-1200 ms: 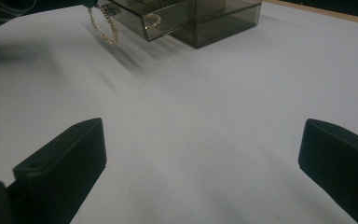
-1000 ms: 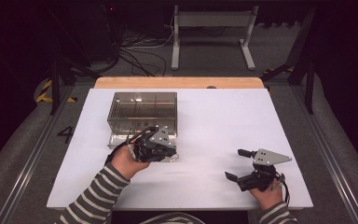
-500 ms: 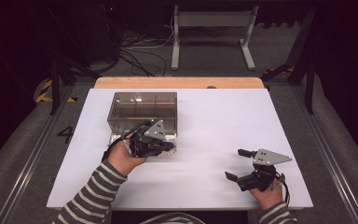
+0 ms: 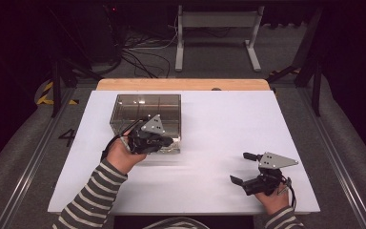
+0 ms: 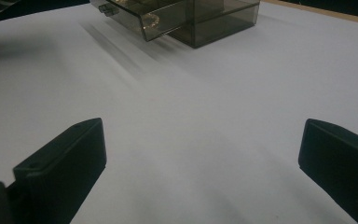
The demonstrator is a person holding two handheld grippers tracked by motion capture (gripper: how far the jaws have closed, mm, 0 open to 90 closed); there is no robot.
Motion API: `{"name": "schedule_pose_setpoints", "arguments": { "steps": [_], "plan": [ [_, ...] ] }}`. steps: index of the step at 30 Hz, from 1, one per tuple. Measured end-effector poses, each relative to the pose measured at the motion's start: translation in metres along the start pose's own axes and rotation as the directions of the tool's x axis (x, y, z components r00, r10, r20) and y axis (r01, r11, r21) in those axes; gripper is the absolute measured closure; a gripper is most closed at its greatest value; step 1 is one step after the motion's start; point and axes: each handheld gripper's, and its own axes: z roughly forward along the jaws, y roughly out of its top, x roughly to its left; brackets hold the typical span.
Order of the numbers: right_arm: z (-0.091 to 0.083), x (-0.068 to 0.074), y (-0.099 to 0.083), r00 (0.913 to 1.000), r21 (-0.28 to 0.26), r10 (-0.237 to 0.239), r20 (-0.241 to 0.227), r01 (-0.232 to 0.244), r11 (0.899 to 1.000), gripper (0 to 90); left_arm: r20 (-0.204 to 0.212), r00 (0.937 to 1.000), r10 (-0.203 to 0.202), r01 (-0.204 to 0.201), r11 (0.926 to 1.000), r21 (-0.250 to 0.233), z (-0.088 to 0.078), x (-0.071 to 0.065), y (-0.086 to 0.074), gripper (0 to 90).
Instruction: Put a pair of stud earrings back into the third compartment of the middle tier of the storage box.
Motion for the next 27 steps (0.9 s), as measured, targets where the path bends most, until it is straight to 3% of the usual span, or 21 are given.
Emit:
{"name": "schedule_pose_setpoints", "arguments": {
  "steps": [7,27],
  "plan": [
    [0.0,0.0,0.0,1.0,0.0,-0.001,0.001,0.001,1.0,1.5,-0.034,0.9991,-0.025,0.025,0.9997,0.005,0.005,0.011,-0.002,88.0],
    [-0.003,0.001,-0.002,1.0,0.003,0.003,0.003,-0.003,1.0,1.5,-0.077,0.9947,-0.068,0.07,0.9972,0.024,0.021,0.036,-0.009,87.9]
  ]
}}
